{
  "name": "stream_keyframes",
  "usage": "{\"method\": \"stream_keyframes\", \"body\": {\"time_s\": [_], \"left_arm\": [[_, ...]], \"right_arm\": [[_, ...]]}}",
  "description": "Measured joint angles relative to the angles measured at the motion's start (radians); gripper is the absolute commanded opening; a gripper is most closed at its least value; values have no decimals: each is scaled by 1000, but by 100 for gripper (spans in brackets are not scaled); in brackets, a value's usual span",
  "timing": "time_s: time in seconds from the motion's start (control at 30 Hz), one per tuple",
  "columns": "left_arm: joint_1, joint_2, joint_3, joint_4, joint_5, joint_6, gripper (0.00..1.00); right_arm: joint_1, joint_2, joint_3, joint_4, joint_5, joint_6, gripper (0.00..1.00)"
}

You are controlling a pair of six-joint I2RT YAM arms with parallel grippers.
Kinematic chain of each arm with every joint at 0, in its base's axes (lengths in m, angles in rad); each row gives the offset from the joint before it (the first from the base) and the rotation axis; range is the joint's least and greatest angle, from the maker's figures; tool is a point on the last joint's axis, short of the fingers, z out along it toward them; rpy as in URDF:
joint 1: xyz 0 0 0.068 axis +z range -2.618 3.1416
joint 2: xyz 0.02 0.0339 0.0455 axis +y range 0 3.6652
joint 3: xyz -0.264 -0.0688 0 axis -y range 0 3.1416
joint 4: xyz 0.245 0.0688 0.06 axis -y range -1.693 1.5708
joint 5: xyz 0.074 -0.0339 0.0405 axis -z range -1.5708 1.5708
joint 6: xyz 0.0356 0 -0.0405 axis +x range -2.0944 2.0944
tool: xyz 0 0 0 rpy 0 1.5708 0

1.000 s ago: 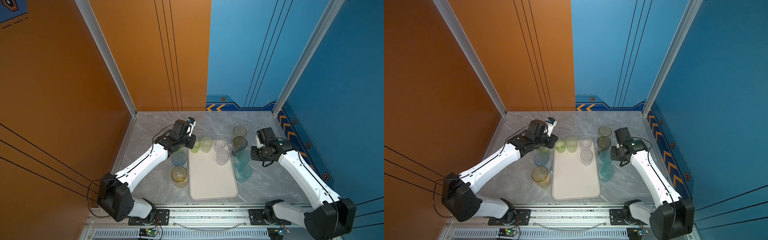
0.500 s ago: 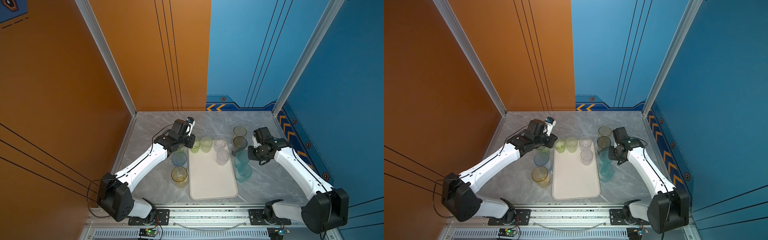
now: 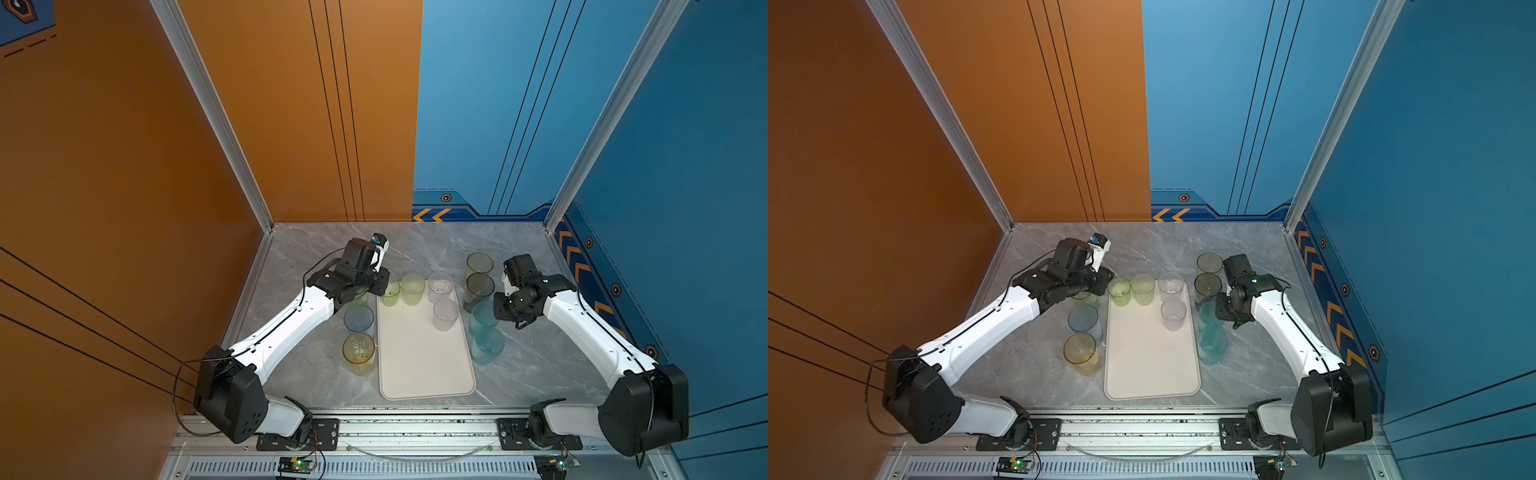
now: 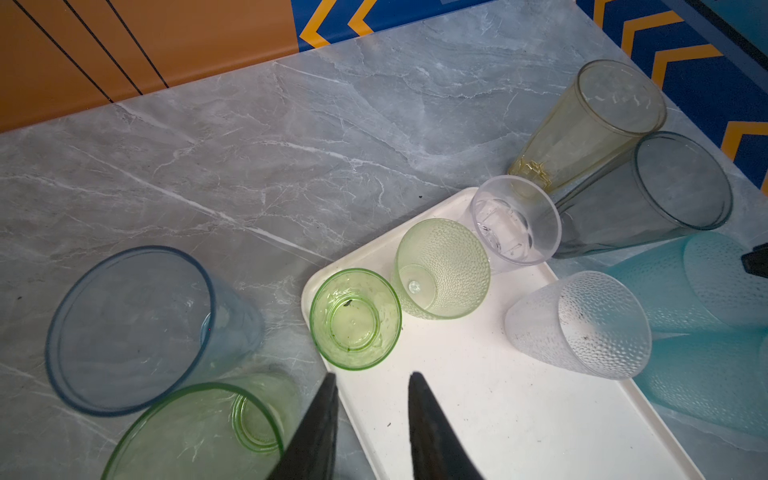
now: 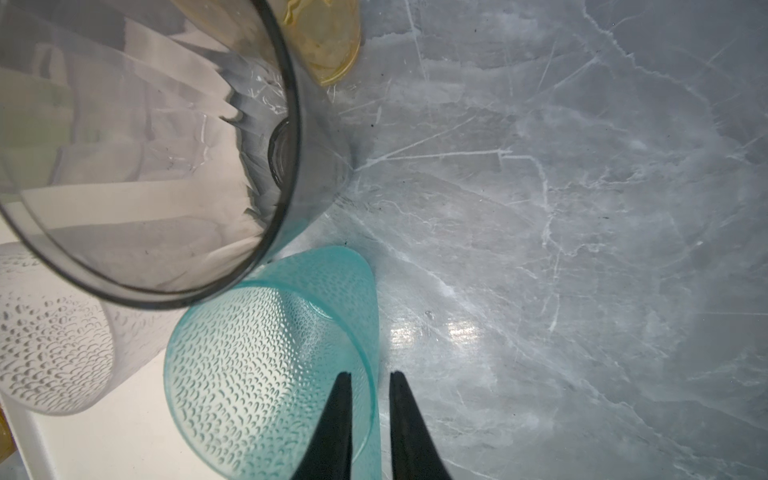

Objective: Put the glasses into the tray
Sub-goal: 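Lower the right gripper into the teal cup rim and close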

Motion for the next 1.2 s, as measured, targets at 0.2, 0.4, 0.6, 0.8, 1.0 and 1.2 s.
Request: {"method": "stream_keyframes", "body": {"time_s": [0.2, 0.4, 0.6, 0.8, 1.0, 1.2], "left_arm": [[2, 0, -3, 0, 0, 0, 31], [7, 0, -3, 0, 0, 0, 31], [8, 0, -5, 0, 0, 0, 31], [10, 0, -5, 0, 1, 0, 31], [10, 0, -5, 0, 0, 0, 30], [10, 0, -5, 0, 0, 0, 30]], "right_arm": [[0, 16, 0, 8, -12, 0, 15], [0, 30, 0, 16, -14, 0, 13], [0, 39, -1, 16, -14, 0, 12], [0, 47, -5, 22, -14, -1, 10], [0, 48, -7, 24, -14, -8, 6], [-1, 48, -8, 24, -11, -8, 5]]}}
